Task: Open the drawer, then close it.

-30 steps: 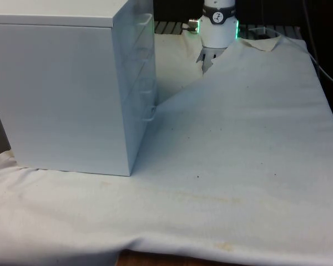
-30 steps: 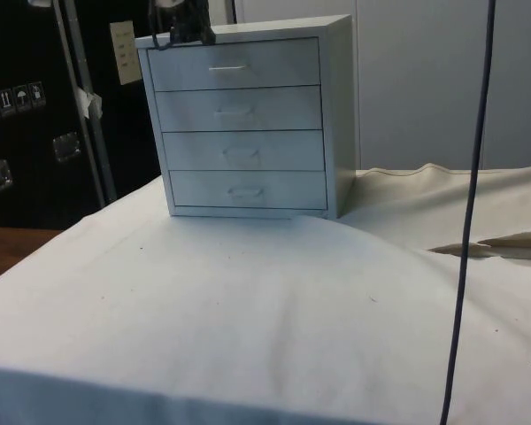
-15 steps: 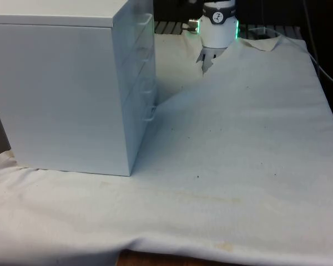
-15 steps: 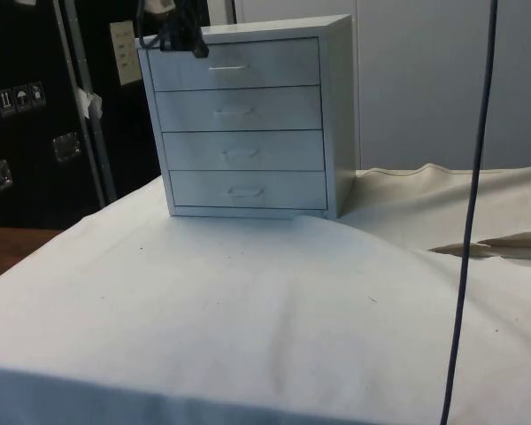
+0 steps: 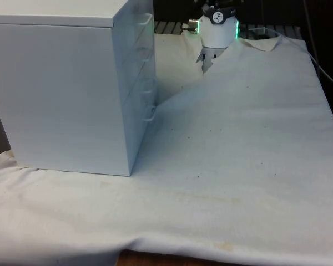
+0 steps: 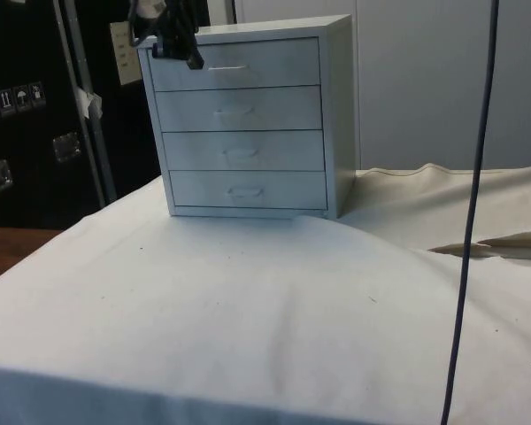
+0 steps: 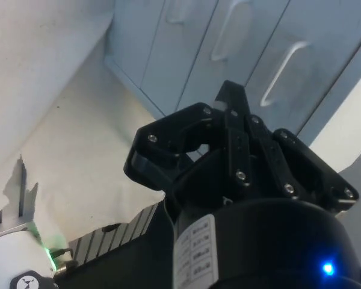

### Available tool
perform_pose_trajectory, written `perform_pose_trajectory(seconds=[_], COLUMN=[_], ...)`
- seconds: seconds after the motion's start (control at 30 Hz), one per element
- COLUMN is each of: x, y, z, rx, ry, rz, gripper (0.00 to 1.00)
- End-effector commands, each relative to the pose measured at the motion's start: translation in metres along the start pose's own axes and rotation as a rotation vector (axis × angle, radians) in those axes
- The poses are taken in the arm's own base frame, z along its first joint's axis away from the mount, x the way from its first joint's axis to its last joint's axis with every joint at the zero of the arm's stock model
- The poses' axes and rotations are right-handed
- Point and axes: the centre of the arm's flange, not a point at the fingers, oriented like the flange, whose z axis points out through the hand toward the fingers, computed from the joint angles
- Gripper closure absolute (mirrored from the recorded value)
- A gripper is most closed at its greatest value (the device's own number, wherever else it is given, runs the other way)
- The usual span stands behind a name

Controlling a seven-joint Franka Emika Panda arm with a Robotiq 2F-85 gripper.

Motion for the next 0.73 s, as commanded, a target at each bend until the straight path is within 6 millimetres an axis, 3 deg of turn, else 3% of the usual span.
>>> perform_pose_trajectory(seconds=[0.0, 0.1, 0.13, 0.33, 0.37, 0.5, 0.57, 0.67, 0.7], x=[0.0001, -0.0001, -0.0002, 0.0001, -0.0001, -0.0001, -0.0001, 0.0000, -0.0001], y=[0.0005, 0.0005, 0.0006, 0.0004, 0.0004, 0.0001, 0.0001, 0.0000, 0.0001], z=[0.0004, 0.0004, 0.0005, 0.0008, 0.0002, 0.0006, 0.0006, 0.0005, 0.0006], rx=[0.000, 0.002, 0.001, -0.004, -0.004, -0.006, -0.006, -0.005, -0.006], ry=[-0.001, 0.000, -0.001, -0.001, -0.001, -0.002, -0.002, -0.001, -0.002], rz=[0.001, -0.001, -0.001, -0.001, -0.002, -0.003, -0.003, -0.002, -0.003], gripper=[1.00, 1.00, 0.96, 0.58, 0.58, 0.37, 0.20, 0.04, 0.04])
